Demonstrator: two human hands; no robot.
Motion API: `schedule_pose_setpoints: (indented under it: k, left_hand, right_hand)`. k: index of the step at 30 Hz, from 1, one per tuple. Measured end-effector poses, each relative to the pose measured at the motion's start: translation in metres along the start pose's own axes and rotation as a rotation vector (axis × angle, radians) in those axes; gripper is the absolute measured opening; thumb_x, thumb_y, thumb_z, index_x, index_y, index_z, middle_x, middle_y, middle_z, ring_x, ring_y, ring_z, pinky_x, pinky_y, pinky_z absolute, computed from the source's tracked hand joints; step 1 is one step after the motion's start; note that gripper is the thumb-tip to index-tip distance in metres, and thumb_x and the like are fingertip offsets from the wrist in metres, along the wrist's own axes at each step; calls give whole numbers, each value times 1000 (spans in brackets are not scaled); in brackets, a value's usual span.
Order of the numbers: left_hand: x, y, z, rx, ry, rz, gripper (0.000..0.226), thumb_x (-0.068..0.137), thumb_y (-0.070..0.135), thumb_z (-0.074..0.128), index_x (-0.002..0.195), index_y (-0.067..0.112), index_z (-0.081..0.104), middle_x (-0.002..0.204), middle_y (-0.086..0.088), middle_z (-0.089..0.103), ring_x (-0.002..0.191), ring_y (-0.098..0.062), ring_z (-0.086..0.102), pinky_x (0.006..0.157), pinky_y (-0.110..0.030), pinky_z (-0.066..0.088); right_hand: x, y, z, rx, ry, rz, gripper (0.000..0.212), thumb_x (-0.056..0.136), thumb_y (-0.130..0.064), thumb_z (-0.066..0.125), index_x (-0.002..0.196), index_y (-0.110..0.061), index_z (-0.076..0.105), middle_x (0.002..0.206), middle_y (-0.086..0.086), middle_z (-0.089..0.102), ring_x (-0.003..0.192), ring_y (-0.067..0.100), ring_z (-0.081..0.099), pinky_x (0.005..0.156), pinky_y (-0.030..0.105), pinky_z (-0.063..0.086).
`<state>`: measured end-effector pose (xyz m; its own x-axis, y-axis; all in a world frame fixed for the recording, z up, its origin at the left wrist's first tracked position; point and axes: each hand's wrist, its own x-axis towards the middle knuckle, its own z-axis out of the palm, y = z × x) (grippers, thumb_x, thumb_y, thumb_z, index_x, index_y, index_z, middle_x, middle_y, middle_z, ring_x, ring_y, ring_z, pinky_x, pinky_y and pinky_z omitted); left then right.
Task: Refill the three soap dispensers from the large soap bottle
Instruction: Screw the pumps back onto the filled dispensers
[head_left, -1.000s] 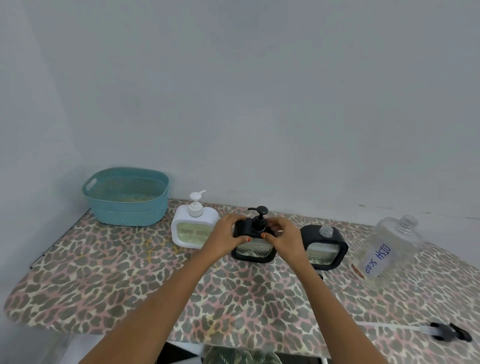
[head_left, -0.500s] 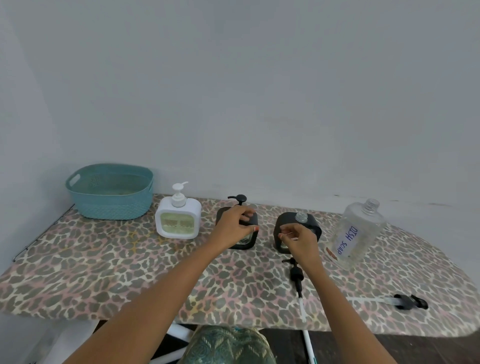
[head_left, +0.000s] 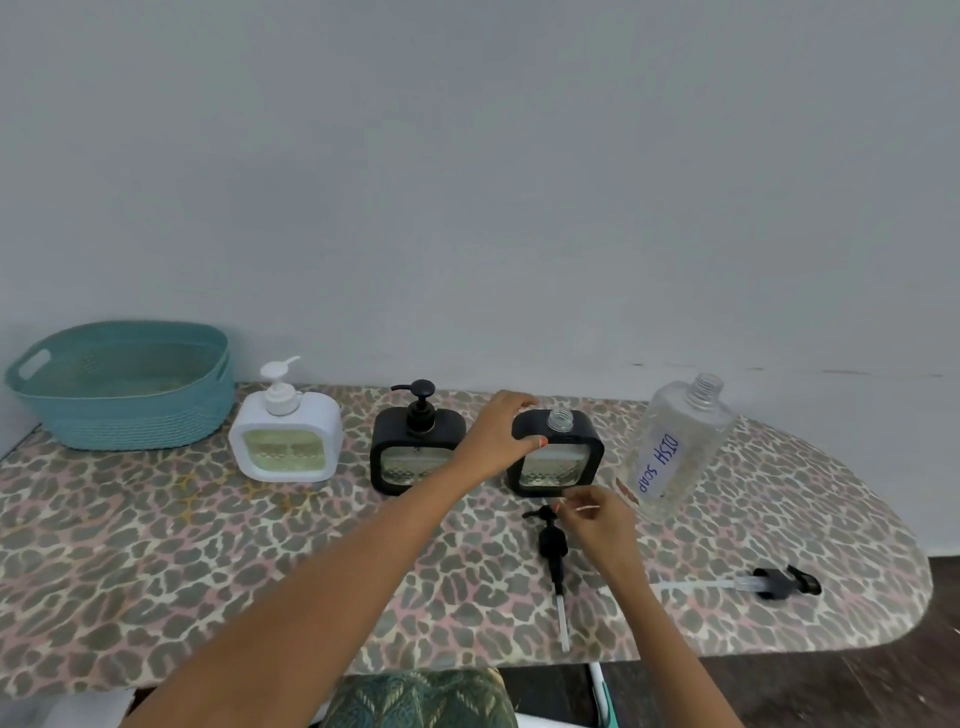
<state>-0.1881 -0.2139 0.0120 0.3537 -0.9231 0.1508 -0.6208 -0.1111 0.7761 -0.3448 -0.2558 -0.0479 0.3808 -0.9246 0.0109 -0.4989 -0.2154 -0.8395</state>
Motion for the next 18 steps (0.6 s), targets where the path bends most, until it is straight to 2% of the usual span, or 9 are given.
schedule_pose_setpoints:
  k: [3, 6, 9, 13, 15, 18]
  left_hand:
    - [7, -5, 7, 12, 0, -12, 56, 84, 25, 65, 133, 12, 41, 135, -6, 42, 126, -19, 40, 98, -21, 29]
    - [11, -8, 11, -11, 2, -33, 57, 82, 25, 67, 132, 11, 43, 134, -8, 45, 125, -21, 43, 102, -28, 34]
    - [12, -13, 14, -35, 17, -56, 57, 81, 25, 69, 131, 10, 46, 131, -9, 50, 122, -22, 46, 99, -29, 38]
    - [13, -15, 15, -67, 28, -76, 59, 79, 24, 70, 130, 9, 46, 132, -8, 52, 122, -21, 48, 95, -25, 37]
    - [14, -15, 14, -70, 22, -85, 59, 79, 23, 71, 131, 8, 46, 132, -9, 51, 123, -22, 48, 94, -24, 37]
    - [17, -14, 12, -62, -1, -100, 62, 77, 23, 72, 131, 7, 46, 134, -9, 51, 124, -22, 47, 95, -23, 36]
  right_hand:
    - [-2, 6, 4, -35, -31, 86, 30, 75, -28, 74, 93, -9, 61, 78, -1, 58, 70, 12, 54, 57, 15, 40]
    - [-5, 6, 7, -44, -97, 148, 35, 70, -32, 77, 90, -9, 59, 76, -1, 57, 72, 16, 55, 65, 26, 43]
    - [-7, 3, 7, -116, -143, 169, 36, 72, -32, 76, 93, -6, 62, 83, 1, 59, 77, 14, 54, 68, 24, 42]
    - [-7, -1, 7, -142, -218, 189, 27, 77, -28, 72, 79, -1, 67, 75, 17, 64, 65, 16, 53, 47, 16, 36]
    - [-6, -1, 6, -141, -222, 183, 24, 78, -27, 71, 74, -4, 67, 71, 10, 62, 63, 16, 53, 43, 12, 34]
    - [-2, -5, 0, -106, -195, 174, 26, 76, -28, 73, 84, -4, 69, 79, 5, 67, 67, 13, 56, 49, 11, 37]
